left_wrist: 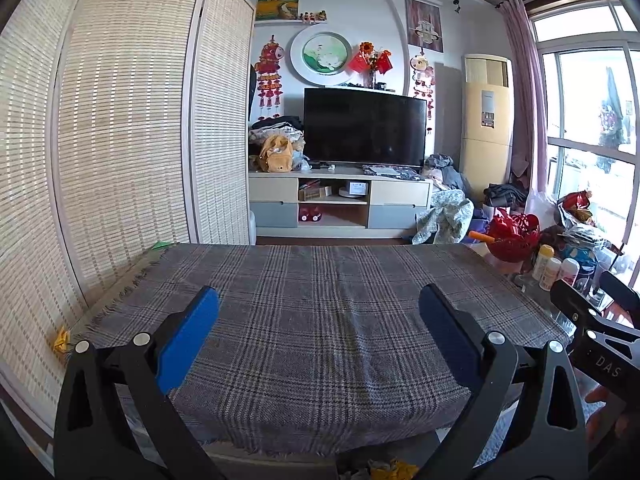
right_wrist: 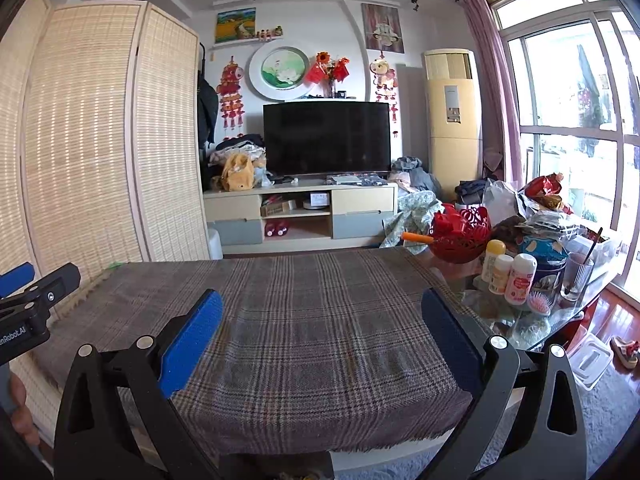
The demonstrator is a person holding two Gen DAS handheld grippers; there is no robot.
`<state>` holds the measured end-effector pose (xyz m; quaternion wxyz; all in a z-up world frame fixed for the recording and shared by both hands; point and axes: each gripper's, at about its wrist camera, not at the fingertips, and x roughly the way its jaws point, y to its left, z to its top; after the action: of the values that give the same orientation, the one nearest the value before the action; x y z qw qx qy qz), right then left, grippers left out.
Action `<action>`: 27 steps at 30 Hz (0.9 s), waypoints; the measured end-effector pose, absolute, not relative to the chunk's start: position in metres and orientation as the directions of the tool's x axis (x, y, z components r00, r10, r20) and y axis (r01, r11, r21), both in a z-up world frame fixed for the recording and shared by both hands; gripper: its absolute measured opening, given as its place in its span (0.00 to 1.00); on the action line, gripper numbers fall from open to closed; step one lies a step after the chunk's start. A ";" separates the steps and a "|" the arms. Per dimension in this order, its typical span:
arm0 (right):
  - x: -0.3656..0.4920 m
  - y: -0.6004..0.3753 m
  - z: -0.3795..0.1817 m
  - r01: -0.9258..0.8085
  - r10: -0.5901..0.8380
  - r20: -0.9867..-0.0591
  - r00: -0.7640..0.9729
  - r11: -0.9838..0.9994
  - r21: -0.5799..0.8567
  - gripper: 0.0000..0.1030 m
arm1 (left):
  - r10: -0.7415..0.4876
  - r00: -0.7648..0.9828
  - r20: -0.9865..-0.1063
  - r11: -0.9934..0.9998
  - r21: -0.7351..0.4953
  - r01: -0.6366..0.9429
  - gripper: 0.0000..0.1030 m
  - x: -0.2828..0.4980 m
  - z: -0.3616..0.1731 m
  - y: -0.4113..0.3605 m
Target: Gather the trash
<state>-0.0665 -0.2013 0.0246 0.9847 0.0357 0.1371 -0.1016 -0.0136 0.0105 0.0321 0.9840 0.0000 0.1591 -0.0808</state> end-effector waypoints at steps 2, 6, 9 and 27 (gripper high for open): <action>-0.066 -0.202 0.025 0.210 -0.190 -0.277 0.942 0.977 0.042 0.97 | -0.158 0.936 -0.313 0.987 -0.027 0.158 0.92 -0.014 0.032 0.011; -0.066 -0.202 0.024 0.209 -0.189 -0.279 0.941 0.977 0.042 0.97 | -0.158 0.936 -0.314 0.987 -0.030 0.157 0.92 -0.013 0.032 0.011; -0.066 -0.202 0.024 0.209 -0.189 -0.280 0.941 0.977 0.044 0.97 | -0.157 0.937 -0.313 0.987 -0.028 0.156 0.92 -0.013 0.032 0.010; -0.062 -0.204 0.018 0.210 -0.187 -0.301 0.935 0.976 0.048 0.97 | -0.134 0.936 -0.325 0.991 -0.025 0.133 0.92 -0.007 0.028 0.012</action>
<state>-0.0622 -0.2043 0.0176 0.9829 0.0399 0.1490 -0.1009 -0.0071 0.0117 0.0276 0.9839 -0.0014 0.1651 -0.0679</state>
